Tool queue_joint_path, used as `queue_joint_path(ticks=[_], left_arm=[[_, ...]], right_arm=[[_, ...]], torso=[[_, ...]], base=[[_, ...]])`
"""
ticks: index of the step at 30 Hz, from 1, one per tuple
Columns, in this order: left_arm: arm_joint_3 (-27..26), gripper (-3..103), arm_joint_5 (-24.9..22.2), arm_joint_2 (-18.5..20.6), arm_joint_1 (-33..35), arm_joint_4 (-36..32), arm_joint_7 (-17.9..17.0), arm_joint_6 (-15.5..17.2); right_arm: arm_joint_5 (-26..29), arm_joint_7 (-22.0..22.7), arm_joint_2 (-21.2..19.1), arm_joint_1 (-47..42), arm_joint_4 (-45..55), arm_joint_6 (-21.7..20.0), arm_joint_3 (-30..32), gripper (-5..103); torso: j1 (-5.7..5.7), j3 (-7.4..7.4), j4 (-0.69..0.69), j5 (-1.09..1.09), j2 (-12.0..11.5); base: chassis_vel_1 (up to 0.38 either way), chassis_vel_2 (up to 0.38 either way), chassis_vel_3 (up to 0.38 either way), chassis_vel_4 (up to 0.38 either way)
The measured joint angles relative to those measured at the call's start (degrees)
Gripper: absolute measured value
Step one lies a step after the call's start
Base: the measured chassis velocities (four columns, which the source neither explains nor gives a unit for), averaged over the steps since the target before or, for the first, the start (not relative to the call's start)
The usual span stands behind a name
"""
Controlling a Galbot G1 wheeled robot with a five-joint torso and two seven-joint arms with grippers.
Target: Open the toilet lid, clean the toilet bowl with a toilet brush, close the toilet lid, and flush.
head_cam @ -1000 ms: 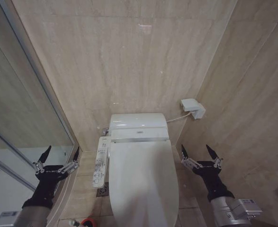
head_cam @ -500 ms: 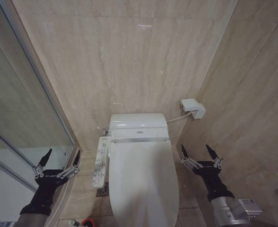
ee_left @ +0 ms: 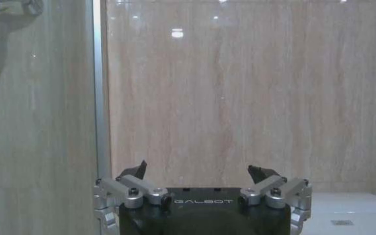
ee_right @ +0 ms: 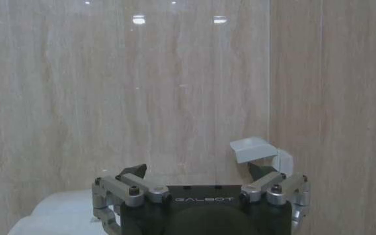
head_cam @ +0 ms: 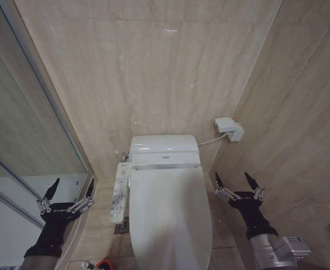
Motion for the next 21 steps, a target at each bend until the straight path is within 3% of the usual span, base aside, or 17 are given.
queue_joint_path(ticks=[21], left_arm=[[0.03, 100, 0.0, 0.04, -0.03, 0.09, -0.05, 0.09]], right_arm=[[0.0, 0.0, 0.0, 0.0, 0.0, 0.0, 0.0, 100]], torso=[[0.02, 0.0, 0.0, 0.0, 0.0]], base=[[0.0, 0.0, 0.0, 0.0]])
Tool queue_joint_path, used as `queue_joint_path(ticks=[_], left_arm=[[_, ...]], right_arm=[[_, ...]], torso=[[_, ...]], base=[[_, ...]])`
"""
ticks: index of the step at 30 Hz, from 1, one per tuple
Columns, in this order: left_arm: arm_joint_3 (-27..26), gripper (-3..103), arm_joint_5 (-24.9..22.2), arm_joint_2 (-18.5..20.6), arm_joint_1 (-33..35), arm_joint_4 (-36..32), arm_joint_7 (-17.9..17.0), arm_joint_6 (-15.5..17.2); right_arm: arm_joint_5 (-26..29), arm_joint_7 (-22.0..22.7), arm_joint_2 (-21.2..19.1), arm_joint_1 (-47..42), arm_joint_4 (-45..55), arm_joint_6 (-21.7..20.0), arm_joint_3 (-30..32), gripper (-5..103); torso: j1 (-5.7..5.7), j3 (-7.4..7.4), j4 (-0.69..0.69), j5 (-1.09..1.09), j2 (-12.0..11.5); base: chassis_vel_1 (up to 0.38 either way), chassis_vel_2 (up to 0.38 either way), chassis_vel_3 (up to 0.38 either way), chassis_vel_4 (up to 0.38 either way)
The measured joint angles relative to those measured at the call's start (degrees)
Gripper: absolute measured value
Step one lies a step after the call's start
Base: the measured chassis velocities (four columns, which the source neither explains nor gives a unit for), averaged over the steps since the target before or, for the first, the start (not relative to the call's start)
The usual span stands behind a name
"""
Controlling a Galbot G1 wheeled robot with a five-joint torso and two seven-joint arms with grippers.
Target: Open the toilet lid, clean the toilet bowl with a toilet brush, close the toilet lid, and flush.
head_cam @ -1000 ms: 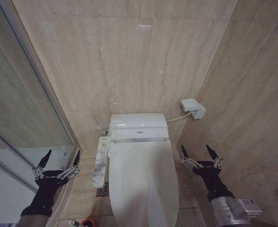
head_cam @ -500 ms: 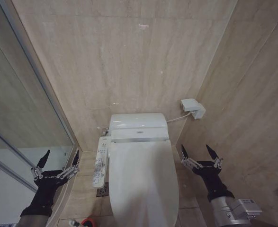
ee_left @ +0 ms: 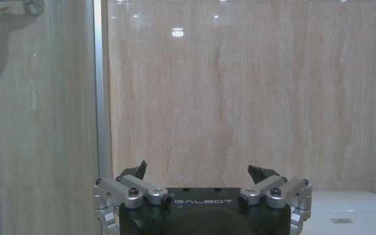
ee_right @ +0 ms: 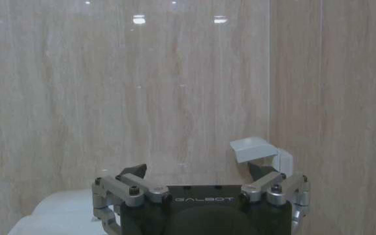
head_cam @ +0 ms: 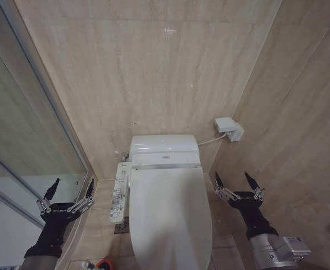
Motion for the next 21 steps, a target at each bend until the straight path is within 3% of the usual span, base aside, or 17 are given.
queue_joint_path(ticks=[10, 21], left_arm=[[-0.01, 100, -0.03, 0.01, 0.0, 0.04, 0.01, 0.04], [-0.01, 100, -0.04, 0.02, -0.01, 0.07, 0.01, 0.07]], right_arm=[[0.0, 0.0, 0.0, 0.0, 0.0, 0.0, 0.0, 100], [0.0, 0.0, 0.0, 0.0, 0.0, 0.0, 0.0, 100]], torso=[[-0.02, 0.0, 0.01, 0.0, 0.0], [-0.01, 0.01, 0.0, -0.01, 0.0]], base=[[0.1, -0.101, -0.104, 0.106], [0.24, -0.239, -0.262, 0.24]])
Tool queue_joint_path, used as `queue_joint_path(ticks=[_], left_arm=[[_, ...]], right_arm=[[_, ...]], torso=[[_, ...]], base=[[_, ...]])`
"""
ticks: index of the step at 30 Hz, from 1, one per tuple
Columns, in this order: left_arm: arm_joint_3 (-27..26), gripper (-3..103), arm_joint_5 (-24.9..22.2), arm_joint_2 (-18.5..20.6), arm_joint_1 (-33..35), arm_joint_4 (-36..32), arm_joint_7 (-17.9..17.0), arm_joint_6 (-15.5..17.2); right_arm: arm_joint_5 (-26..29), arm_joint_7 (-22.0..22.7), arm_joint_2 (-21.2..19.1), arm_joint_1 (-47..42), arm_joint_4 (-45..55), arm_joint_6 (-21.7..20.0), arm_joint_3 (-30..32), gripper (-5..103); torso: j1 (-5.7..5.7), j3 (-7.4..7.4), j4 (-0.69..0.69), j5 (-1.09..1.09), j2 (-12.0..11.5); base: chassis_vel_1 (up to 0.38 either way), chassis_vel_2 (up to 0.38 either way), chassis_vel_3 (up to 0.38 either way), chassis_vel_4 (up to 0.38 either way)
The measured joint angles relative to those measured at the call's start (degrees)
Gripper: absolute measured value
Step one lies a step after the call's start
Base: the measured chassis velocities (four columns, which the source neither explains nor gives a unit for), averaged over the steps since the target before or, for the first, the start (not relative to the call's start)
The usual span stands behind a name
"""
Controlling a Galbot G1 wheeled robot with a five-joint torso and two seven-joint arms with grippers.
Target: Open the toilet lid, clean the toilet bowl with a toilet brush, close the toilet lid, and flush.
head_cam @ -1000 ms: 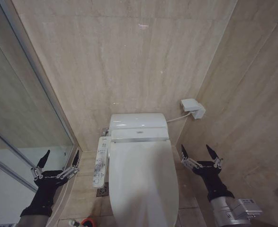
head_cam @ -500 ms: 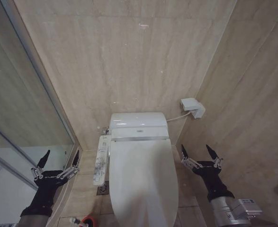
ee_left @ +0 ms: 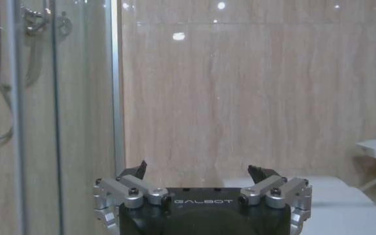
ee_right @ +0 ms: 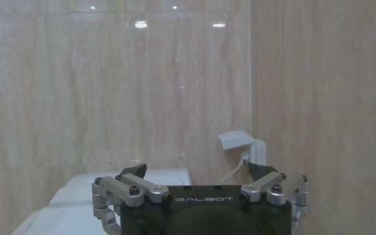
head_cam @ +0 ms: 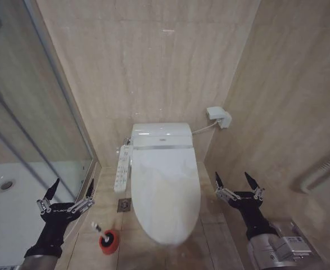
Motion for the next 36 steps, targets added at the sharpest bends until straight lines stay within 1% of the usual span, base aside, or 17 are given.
queue_joint_path(ticks=[8, 12, 14, 17, 19, 27, 36], left_arm=[[0.0, 100, 0.0, 0.0, 0.0, -0.01, 0.0, -0.01], [0.0, 100, 0.0, 0.0, 0.0, -0.01, 0.0, -0.01], [0.0, 100, 0.0, 0.0, 0.01, -0.01, 0.0, -0.01], [0.0, 100, 0.0, 0.0, 0.0, -0.01, 0.0, -0.01], [0.0, 100, 0.0, 0.0, 0.0, -0.01, 0.0, -0.01], [0.0, 100, 0.0, 0.01, -0.02, -0.01, 0.0, -0.01], [0.0, 100, 0.0, 0.01, -0.01, -0.01, 0.0, -0.01]], right_arm=[[0.0, 0.0, 0.0, 0.0, 0.0, 0.0, 0.0, 100], [0.0, 0.0, 0.0, 0.0, 0.0, 0.0, 0.0, 100], [0.0, 0.0, 0.0, -0.01, 0.0, 0.0, 0.0, 100], [0.0, 0.0, 0.0, -0.01, 0.0, 0.0, 0.0, 100], [0.0, 0.0, 0.0, -0.01, 0.0, 0.0, 0.0, 100], [0.0, 0.0, 0.0, 0.02, 0.0, 0.0, 0.0, 100], [0.0, 0.0, 0.0, 0.0, 0.0, 0.0, 0.0, 100]], torso=[[-0.04, -0.02, -0.01, 0.02, 0.01], [-0.04, -0.02, 0.01, 0.0, 0.02], [-0.06, -0.03, -0.02, 0.03, 0.02], [-0.06, -0.03, 0.0, -0.01, 0.03], [-0.06, -0.03, 0.0, 0.02, 0.03], [0.05, 0.02, 0.0, 0.0, -0.01], [0.0, -0.01, 0.0, 0.0, 0.0]], base=[[0.315, -0.322, -0.323, 0.324], [0.286, -0.295, -0.301, 0.302], [0.201, -0.237, -0.211, 0.182], [0.147, -0.188, -0.155, 0.143], [0.083, -0.023, -0.04, 0.07], [-0.036, 0.023, 0.046, -0.044], [0.02, -0.026, -0.018, 0.022]])
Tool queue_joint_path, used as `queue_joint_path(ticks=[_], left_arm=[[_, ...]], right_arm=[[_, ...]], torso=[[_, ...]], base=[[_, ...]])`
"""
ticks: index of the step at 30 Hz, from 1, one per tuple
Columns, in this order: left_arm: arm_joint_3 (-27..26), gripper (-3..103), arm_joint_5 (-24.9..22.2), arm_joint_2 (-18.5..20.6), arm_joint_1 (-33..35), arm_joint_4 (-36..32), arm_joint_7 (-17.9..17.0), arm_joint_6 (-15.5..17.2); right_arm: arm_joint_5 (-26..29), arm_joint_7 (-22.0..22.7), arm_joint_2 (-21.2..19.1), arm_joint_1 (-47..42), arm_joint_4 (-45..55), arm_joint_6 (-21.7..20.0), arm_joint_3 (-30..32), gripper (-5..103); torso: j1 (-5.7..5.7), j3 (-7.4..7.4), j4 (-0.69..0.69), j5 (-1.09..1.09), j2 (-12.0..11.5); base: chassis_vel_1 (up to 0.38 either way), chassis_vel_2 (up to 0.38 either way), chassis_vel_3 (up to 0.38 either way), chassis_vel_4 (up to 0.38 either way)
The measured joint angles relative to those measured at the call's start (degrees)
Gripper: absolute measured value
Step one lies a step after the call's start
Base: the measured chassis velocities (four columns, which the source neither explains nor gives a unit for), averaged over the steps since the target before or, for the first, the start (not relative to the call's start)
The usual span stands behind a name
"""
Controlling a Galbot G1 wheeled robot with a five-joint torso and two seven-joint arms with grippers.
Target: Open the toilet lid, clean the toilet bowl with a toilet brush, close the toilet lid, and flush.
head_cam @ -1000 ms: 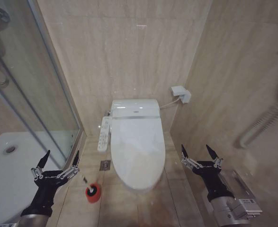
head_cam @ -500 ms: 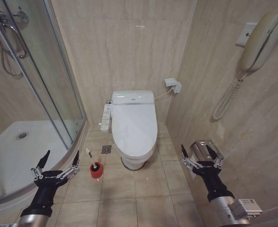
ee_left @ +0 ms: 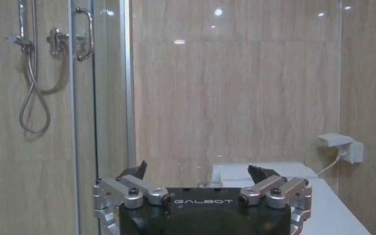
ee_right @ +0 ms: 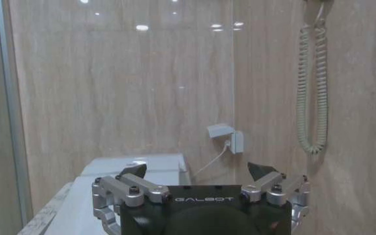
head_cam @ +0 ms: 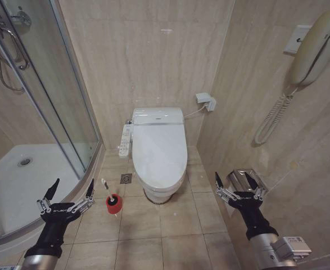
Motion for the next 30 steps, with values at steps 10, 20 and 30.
queue_joint_path(ticks=[10, 20, 30], left_arm=[[0.0, 100, 0.0, 0.0, 0.0, 0.0, 0.0, 0.0], [0.0, 100, 0.0, 0.0, 0.0, 0.0, 0.0, 0.0], [0.0, 100, 0.0, 0.0, 0.01, 0.0, 0.0, 0.0]], right_arm=[[0.0, 0.0, 0.0, -0.01, 0.0, 0.0, 0.0, 100], [0.0, 0.0, 0.0, 0.0, 0.0, 0.0, 0.0, 100], [0.0, 0.0, 0.0, -0.01, 0.0, 0.0, 0.0, 100]], torso=[[-0.03, -0.01, 0.0, 0.0, 0.02], [0.01, 0.0, 0.0, 0.0, 0.01], [-0.03, -0.01, 0.0, 0.0, 0.02]], base=[[0.03, -0.036, -0.034, 0.038], [0.0, 0.0, 0.0, 0.0], [0.044, -0.046, -0.048, 0.046]])
